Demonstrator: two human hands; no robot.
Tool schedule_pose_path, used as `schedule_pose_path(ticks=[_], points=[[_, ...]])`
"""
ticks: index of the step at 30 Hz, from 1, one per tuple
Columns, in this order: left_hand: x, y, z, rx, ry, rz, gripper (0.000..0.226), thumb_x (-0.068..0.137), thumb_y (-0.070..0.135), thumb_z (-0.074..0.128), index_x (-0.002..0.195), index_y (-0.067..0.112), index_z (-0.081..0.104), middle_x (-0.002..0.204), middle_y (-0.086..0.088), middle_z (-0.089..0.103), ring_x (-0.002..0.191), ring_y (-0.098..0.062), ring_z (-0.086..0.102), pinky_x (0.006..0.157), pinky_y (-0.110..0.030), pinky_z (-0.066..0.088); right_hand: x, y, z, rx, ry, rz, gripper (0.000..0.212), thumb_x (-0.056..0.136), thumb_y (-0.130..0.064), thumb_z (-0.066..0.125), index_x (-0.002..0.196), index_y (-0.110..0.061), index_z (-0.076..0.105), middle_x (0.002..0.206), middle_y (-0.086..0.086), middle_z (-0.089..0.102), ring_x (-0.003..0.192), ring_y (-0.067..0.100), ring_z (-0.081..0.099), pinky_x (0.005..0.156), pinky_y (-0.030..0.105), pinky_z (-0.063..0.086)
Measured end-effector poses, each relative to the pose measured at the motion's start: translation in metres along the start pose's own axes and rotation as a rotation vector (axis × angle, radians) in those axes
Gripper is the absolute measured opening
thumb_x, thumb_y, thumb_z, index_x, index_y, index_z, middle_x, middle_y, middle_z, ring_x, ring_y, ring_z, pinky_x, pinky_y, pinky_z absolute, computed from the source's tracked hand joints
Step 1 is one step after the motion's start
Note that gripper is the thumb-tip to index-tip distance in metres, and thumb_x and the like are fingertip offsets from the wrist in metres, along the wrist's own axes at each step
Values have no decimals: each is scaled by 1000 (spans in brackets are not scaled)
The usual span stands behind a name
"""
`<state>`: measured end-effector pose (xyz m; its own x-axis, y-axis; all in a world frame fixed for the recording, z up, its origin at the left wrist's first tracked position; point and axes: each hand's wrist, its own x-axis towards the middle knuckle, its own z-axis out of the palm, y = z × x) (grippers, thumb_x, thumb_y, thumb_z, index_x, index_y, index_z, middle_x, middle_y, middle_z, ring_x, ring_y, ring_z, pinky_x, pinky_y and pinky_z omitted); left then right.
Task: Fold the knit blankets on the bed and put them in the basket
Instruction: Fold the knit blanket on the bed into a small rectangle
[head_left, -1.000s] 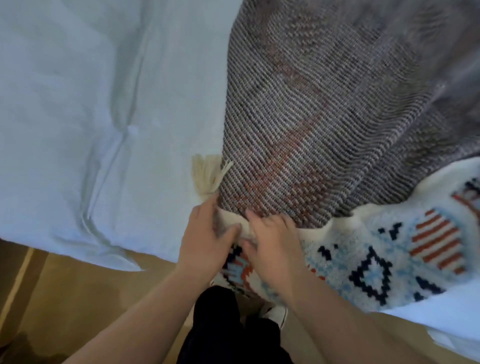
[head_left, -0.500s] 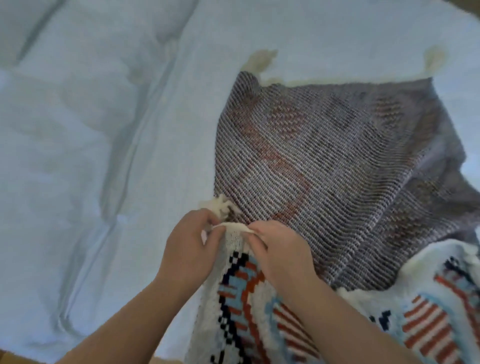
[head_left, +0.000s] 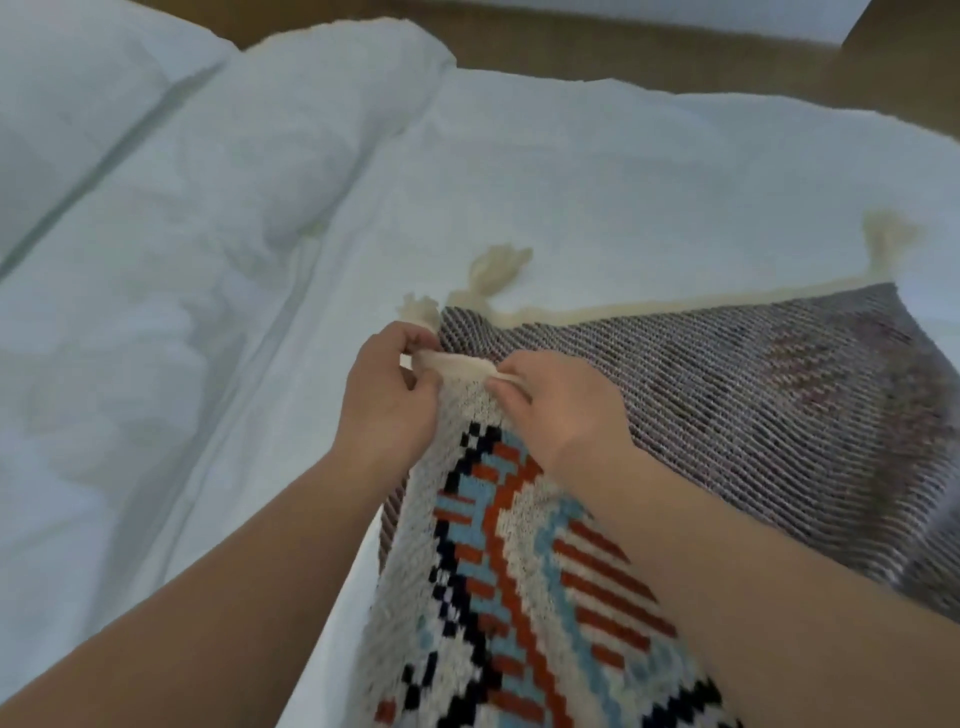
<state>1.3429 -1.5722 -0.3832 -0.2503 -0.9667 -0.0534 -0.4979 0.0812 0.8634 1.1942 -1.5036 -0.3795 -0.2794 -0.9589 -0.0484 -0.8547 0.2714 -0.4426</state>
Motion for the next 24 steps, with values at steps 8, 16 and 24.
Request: schedule_pose_path(ticks=[8, 16, 24], points=[[84, -26, 20, -133, 38, -82, 44, 87, 7, 68, 119, 33, 52, 104, 20, 59, 74, -5, 64, 69, -18, 54, 87, 15, 20, -107, 44, 5, 30, 102, -46, 46, 93, -24, 64, 76, -12, 59, 65, 4, 53, 56, 22, 41], [115, -47, 47, -218, -141, -339, 8, 87, 18, 69, 89, 11, 66, 80, 0, 65, 70, -14, 58, 61, -28, 47, 120, 16, 63, -4, -65, 39, 40, 99, -53, 44, 108, -21, 66, 101, -3, 65, 94, 18, 58, 80, 37, 52], [129, -38, 40, -722, -150, -348, 17, 84, -3, 71, 87, 13, 71, 88, -11, 72, 79, -24, 71, 72, -32, 60, 131, 4, 66, 239, 141, 17, 19, 100, -32, 53, 99, -17, 64, 85, -8, 55, 88, 20, 56, 75, 38, 47]])
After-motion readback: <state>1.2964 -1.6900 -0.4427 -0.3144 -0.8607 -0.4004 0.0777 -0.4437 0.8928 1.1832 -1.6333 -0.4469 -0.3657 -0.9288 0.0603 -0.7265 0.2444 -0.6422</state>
